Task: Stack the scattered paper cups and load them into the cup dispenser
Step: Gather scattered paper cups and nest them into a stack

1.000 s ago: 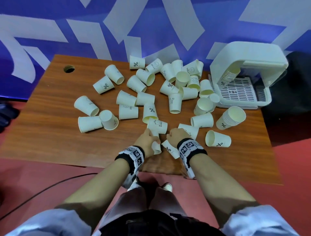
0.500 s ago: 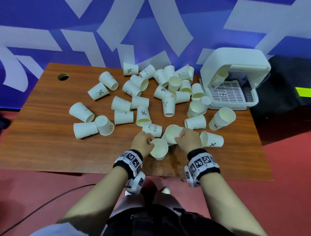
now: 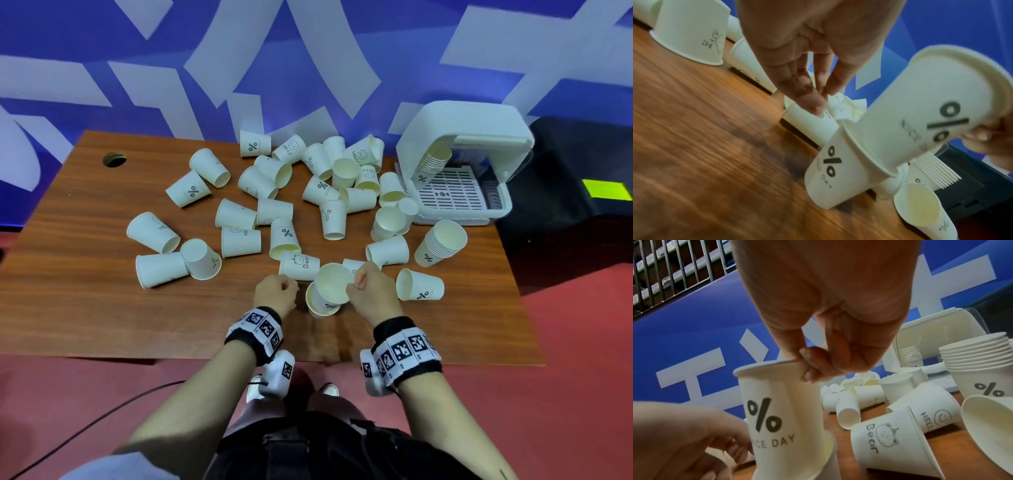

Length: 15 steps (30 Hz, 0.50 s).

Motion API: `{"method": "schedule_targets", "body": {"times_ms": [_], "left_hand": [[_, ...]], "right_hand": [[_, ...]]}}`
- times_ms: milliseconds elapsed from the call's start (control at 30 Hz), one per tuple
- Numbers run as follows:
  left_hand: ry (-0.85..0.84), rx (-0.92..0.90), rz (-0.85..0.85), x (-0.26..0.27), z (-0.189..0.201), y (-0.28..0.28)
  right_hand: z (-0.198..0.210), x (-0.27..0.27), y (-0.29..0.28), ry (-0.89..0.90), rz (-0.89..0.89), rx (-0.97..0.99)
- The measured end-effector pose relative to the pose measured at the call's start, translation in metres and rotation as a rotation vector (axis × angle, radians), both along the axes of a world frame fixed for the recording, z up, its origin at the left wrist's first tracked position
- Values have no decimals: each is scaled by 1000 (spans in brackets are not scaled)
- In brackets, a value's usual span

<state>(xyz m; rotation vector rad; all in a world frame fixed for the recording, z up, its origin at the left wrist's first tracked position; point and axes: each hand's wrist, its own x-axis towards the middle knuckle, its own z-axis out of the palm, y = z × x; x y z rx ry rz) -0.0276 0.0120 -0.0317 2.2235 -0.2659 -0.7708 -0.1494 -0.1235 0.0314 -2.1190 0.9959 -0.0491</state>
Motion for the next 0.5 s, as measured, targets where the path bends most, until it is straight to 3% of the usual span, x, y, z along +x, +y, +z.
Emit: {"method": "schedule_targets", "body": {"times_ms": [233,367,500], "left_hand": [[29,-75,305,25,-10,3],[36,-58,273,31,-11,-3],[29,-12,168,35,-6,-8]], "right_hand": [[-13,4,-1,71,-8,16],[-22,6,-17,162,-88,49],[-26,5,-36,142,-249,49]]}}
